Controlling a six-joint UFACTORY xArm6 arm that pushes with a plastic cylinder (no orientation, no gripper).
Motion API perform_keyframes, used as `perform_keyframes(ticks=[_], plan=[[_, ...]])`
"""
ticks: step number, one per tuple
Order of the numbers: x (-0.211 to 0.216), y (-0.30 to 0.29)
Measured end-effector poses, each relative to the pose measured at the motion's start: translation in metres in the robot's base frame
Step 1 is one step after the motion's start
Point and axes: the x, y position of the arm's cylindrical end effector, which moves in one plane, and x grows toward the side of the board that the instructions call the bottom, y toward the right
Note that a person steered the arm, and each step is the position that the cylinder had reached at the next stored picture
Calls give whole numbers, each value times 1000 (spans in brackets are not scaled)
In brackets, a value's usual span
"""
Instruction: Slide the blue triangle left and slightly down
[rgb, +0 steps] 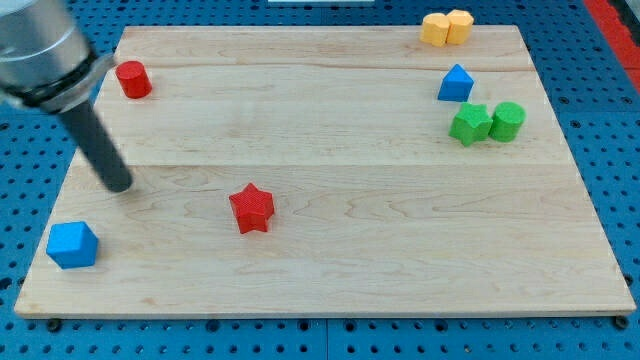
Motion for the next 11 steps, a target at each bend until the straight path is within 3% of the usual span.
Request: perform_keyframes(ticks=[2,5,8,9,11], plan=[[-59,117],[-180,267],[-186,466],[-168,493],[-158,401]])
